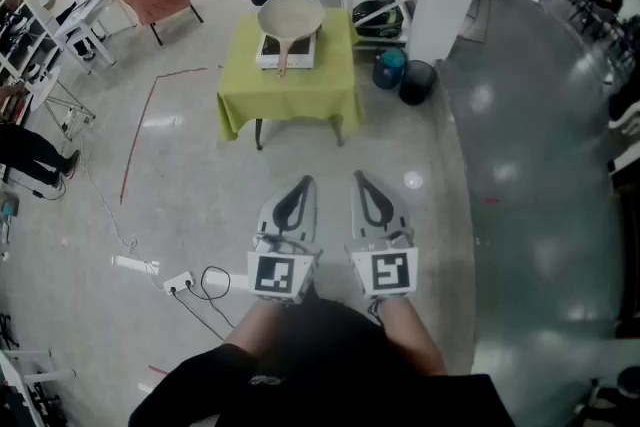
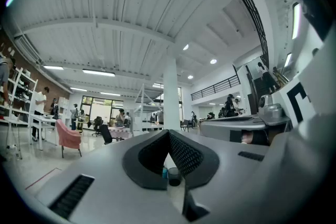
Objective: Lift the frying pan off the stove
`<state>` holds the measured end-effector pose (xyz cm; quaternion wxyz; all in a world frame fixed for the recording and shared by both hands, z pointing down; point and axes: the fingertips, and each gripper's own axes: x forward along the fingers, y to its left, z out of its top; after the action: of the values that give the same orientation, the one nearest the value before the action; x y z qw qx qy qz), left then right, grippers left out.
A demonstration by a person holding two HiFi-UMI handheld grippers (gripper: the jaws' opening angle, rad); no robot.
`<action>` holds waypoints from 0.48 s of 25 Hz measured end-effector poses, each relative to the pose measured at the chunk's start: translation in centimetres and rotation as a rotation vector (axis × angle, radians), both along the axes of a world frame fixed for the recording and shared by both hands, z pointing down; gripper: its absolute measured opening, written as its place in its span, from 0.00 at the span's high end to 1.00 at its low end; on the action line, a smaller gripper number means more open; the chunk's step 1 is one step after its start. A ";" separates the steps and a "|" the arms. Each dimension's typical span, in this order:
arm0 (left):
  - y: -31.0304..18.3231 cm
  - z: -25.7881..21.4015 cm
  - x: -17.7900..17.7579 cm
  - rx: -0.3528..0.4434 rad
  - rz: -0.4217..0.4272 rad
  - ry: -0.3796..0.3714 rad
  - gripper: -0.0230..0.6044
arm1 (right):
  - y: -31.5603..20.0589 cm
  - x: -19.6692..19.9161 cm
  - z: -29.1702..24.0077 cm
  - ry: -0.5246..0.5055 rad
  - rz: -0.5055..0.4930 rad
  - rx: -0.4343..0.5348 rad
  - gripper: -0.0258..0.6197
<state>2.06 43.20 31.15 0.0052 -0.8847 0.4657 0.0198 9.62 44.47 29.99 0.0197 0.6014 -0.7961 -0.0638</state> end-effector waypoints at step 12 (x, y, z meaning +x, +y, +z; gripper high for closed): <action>-1.2 1.7 -2.3 -0.045 -0.002 -0.011 0.89 | -1.6 -1.9 1.6 -0.001 0.005 -0.043 0.94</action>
<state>-0.25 42.02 32.83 -0.0120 -0.8842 0.4669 0.0043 7.68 42.87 31.62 0.0325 0.6029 -0.7958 -0.0463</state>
